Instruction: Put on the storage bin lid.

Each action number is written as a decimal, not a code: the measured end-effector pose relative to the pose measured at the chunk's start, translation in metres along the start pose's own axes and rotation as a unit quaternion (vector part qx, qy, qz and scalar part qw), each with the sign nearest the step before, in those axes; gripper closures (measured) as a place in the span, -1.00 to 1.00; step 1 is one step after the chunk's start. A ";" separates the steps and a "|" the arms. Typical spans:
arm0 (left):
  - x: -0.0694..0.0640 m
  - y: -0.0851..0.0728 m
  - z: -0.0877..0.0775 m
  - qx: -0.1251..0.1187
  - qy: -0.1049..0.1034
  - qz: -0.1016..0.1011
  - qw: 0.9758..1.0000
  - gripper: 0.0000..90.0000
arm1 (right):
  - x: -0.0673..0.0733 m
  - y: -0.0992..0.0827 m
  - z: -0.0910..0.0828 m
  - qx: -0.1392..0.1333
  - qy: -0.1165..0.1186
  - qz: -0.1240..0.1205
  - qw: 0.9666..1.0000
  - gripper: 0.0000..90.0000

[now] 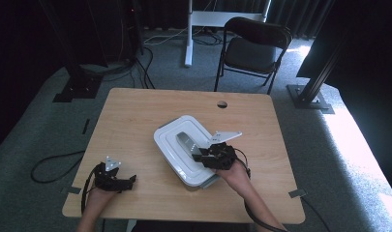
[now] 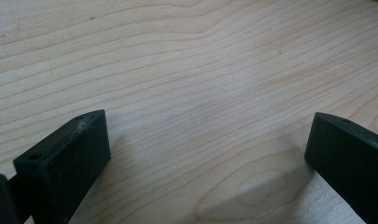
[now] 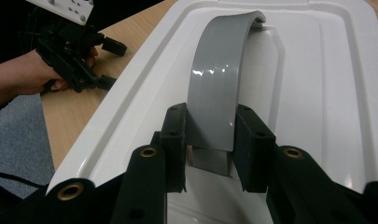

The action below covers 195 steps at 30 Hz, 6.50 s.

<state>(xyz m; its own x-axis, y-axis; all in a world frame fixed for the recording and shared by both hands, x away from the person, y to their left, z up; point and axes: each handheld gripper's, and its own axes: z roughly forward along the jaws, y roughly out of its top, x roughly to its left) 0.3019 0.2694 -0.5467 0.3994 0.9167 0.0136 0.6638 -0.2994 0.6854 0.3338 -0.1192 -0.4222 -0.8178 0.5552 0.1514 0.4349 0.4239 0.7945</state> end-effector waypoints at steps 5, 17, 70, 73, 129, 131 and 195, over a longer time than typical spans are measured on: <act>0.000 0.000 0.000 0.000 -0.001 -0.001 1.000 -0.99 | 0.000 0.002 -0.003 -0.003 0.003 -0.005 1.000 0.39; 0.000 0.000 0.000 0.001 0.002 -0.003 1.000 -0.99 | -0.027 0.007 -0.036 -0.056 -0.025 0.034 0.998 -0.60; -0.072 0.070 0.033 -0.013 0.011 -0.020 1.000 -1.00 | -0.125 -0.082 0.038 -0.001 -0.086 0.116 0.990 -0.71; -0.076 0.073 0.035 -0.012 0.007 -0.014 1.000 -1.00 | -0.122 -0.080 0.040 0.000 -0.079 0.107 0.991 -0.69; -0.094 0.112 0.059 -0.009 -0.007 0.055 0.998 -1.00 | -0.087 -0.109 0.001 -0.018 -0.040 0.084 0.995 -0.55; -0.091 0.111 0.058 -0.011 -0.009 0.053 0.998 -1.00 | -0.085 -0.110 0.002 -0.019 -0.037 0.085 0.996 -0.55; -0.044 0.073 0.024 -0.099 0.010 -0.007 0.995 -1.00 | -0.098 -0.133 -0.034 -0.078 -0.219 0.120 0.965 -0.73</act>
<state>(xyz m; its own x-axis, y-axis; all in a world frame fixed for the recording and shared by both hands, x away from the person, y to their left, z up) 0.3484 0.2010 -0.5147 0.3773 0.9259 0.0171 0.5303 -0.2312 0.8157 0.3430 -0.2539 -0.5228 -0.4480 0.8878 0.1054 0.5009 0.1516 0.8522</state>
